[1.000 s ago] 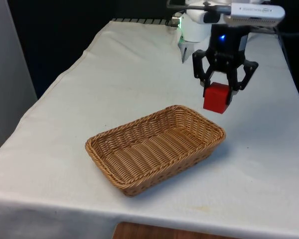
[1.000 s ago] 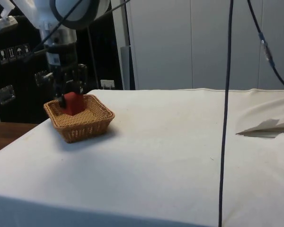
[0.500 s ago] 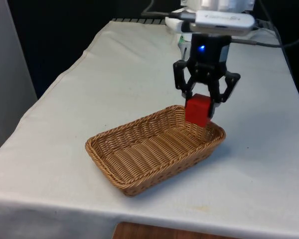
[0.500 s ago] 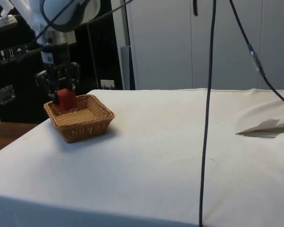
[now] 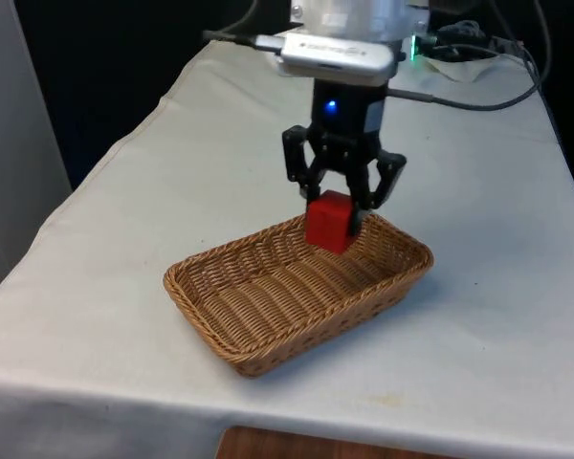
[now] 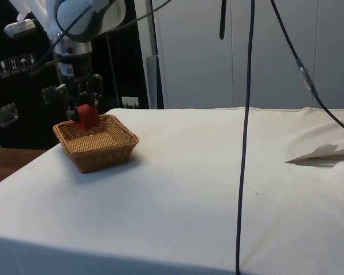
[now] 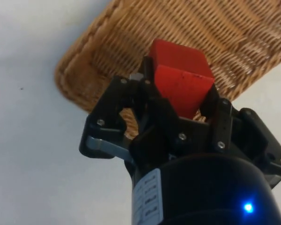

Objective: Pick up the cube and place it into the basket.

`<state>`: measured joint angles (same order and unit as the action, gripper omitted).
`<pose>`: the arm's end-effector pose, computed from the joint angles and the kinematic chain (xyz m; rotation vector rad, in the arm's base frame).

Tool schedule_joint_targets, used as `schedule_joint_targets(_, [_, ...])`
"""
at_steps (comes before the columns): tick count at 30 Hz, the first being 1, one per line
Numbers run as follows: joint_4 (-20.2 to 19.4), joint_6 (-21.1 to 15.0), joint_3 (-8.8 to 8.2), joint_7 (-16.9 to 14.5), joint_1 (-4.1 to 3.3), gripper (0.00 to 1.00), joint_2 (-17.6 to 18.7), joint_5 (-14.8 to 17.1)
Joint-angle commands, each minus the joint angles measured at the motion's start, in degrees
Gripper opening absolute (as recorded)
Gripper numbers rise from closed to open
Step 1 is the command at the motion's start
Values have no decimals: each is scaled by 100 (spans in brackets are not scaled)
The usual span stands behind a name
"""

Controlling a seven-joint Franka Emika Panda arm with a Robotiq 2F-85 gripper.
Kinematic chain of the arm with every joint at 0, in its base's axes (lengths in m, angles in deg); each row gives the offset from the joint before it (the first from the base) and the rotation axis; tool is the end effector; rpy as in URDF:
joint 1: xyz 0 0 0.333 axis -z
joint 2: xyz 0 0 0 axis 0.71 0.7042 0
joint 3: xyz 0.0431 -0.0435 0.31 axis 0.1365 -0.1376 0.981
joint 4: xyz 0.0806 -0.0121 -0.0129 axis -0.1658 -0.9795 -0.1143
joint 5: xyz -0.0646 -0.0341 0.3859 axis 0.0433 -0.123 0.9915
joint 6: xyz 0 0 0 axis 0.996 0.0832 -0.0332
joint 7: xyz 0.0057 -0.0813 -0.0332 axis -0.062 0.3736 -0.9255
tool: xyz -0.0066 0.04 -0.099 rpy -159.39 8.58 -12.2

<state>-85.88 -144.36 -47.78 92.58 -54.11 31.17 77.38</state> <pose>0.7417 -0.0030 0.2843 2.9926 -0.5510 0.2225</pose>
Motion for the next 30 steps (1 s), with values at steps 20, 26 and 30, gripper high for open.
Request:
schedule_joint_targets(20, [29, -453, -149, -367, 132, 0, 395, 367])
schedule_joint_targets(26, [40, -527, -149, -355, 132, 0, 487, 384])
schedule_joint_targets(30, [57, -607, -155, -350, 132, 0, 607, 418])
